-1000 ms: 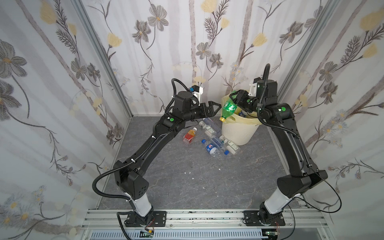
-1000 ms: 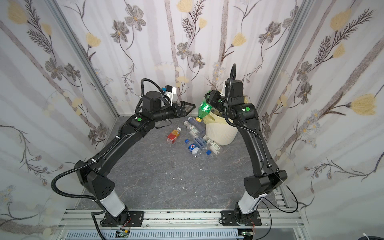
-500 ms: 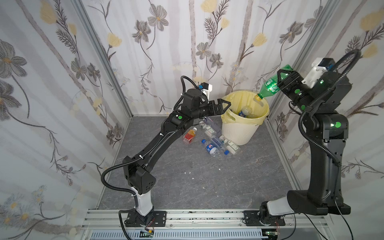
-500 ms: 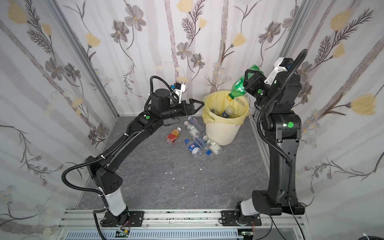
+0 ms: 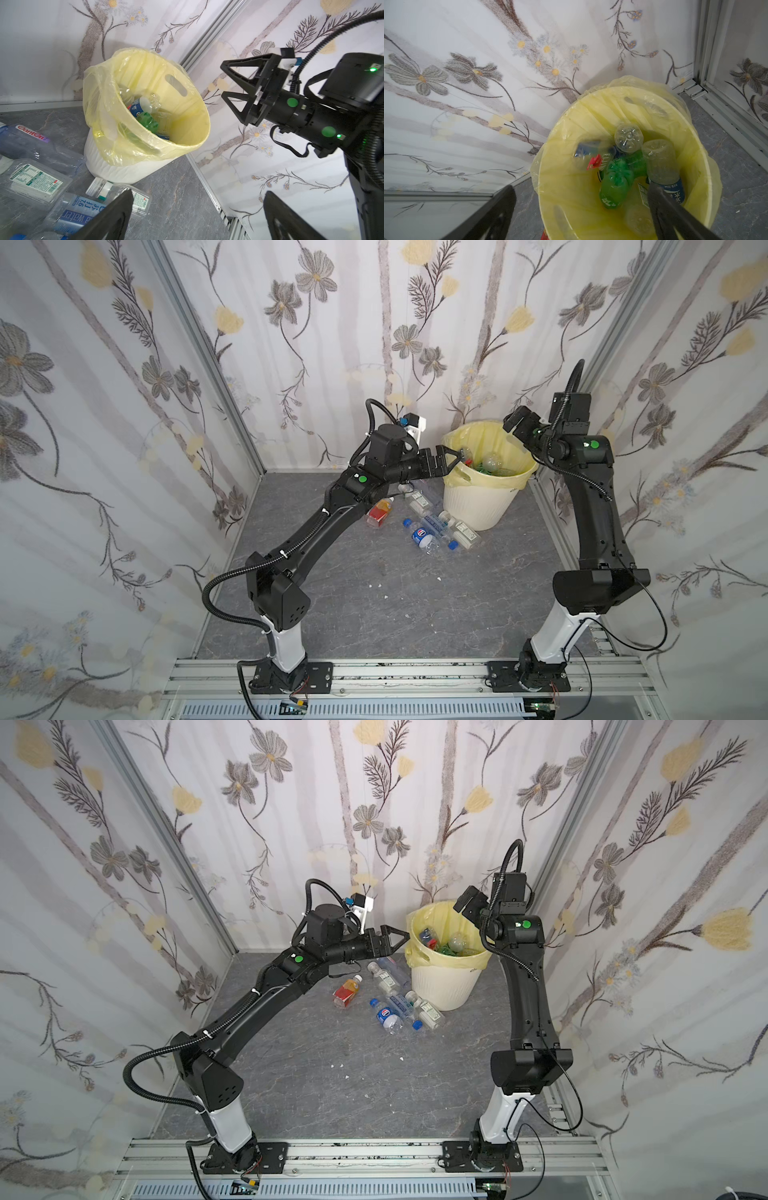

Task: Throw the plastic bottles in the bin
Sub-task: 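Open the right gripper to drop the green soda bottle into the bin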

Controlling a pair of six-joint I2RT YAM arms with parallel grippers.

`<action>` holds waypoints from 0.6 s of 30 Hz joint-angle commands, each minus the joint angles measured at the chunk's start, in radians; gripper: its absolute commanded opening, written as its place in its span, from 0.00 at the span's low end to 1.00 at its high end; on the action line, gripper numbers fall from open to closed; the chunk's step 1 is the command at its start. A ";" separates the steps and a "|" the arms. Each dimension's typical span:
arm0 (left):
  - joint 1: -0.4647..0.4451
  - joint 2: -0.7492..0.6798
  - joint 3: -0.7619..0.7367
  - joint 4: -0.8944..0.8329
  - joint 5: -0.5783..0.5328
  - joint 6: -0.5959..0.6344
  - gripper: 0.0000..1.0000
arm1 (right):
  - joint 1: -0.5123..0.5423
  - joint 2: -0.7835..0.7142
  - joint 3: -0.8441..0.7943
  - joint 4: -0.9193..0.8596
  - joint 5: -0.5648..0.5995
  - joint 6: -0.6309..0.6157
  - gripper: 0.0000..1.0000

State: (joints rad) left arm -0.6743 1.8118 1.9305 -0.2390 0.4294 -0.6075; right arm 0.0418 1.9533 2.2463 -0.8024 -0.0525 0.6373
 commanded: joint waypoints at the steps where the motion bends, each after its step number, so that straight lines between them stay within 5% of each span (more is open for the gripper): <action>1: 0.001 -0.005 -0.006 0.026 -0.004 0.001 1.00 | -0.002 -0.010 -0.013 -0.009 0.003 -0.020 1.00; 18: 0.006 0.007 -0.062 0.024 -0.035 -0.066 1.00 | 0.034 -0.120 -0.119 0.001 -0.013 -0.045 1.00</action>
State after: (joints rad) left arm -0.6720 1.8194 1.8820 -0.2405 0.4107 -0.6456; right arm 0.0669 1.8492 2.1391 -0.8120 -0.0574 0.6086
